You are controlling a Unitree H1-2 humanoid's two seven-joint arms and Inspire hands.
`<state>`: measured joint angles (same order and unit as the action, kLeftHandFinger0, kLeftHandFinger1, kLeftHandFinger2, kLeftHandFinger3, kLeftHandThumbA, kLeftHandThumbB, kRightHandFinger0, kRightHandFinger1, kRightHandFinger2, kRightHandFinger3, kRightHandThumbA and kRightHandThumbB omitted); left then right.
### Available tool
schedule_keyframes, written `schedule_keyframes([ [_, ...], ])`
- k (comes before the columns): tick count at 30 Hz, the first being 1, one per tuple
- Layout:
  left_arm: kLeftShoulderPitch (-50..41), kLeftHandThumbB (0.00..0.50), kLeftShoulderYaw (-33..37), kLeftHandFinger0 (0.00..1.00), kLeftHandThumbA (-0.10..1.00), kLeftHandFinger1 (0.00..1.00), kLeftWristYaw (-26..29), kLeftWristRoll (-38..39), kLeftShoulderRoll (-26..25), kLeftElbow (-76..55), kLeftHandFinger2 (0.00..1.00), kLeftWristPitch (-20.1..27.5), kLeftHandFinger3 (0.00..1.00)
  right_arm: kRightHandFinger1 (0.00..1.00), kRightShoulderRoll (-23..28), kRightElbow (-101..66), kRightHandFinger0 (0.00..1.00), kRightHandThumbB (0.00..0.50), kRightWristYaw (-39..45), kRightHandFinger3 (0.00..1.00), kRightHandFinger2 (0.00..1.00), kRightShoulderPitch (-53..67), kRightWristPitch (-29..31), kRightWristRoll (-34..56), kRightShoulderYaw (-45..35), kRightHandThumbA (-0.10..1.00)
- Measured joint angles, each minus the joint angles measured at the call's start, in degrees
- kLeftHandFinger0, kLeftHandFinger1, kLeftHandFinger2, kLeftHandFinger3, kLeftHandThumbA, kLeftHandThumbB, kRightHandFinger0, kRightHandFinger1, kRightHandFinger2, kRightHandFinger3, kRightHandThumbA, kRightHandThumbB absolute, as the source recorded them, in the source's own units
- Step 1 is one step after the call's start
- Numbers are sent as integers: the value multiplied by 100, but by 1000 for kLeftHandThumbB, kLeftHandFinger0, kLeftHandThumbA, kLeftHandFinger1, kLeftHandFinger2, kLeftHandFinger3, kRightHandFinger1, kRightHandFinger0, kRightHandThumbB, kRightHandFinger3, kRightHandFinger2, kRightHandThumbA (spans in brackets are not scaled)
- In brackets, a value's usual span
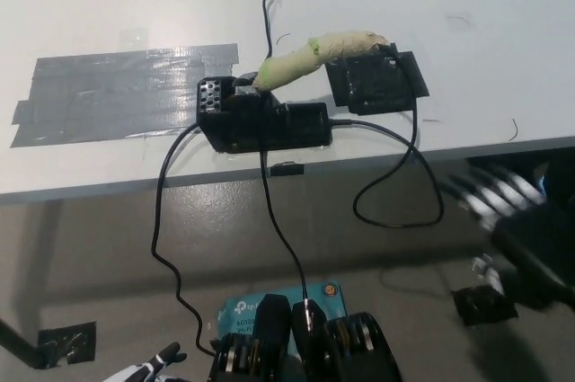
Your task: The robot uses its right hand to grab and lift the soldering gun kept on the middle of the table and puts it in its base
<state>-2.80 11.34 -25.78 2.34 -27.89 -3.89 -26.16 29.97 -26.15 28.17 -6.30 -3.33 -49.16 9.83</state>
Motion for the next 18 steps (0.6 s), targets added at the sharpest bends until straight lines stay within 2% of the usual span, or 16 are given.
schedule_keyframes([
  [2,-1,302,-43,1000,1000,914,29,-10,29,0,901,0,1000,1000,-39,169,1000,335,-31,1000,1000,320,37,231,-281,305],
  [4,-7,275,-115,1000,1000,904,70,-23,84,-1,900,0,1000,1000,-142,434,1000,330,-94,1000,1000,588,96,461,-568,320],
  [5,-11,244,-153,1000,1000,897,94,-30,111,-1,879,0,1000,1000,-209,587,1000,331,-136,1000,1000,703,144,579,-706,326],
  [8,-35,233,-282,1000,1000,861,146,-45,174,-1,856,0,1000,1000,-457,1089,1000,312,-308,1000,1000,958,293,902,-1089,366],
  [10,-42,239,-335,1000,1000,882,186,-59,195,-1,878,-1,1000,1000,-619,1401,1000,332,-433,1000,1000,1064,408,1132,-1312,376],
  [12,-52,233,-389,1000,1000,879,220,-70,203,-1,878,-1,1000,1000,-822,1770,1000,308,-578,1000,1000,1137,525,1357,-1555,318],
  [14,-62,239,-469,1000,1000,884,236,-73,209,-1,886,-1,1000,1000,-998,2077,1000,311,-663,1000,1000,1183,589,1562,-1744,289],
  [16,-73,223,-556,1000,1000,896,242,-77,215,-1,898,-1,1000,1000,-1129,2323,1000,307,-737,1000,1000,1207,655,1769,-1892,183],
  [18,-77,212,-617,1000,1000,891,265,-86,223,-1,903,-1,1000,1000,-1235,2517,1000,308,-774,1000,1000,1209,679,1988,-2021,205],
])
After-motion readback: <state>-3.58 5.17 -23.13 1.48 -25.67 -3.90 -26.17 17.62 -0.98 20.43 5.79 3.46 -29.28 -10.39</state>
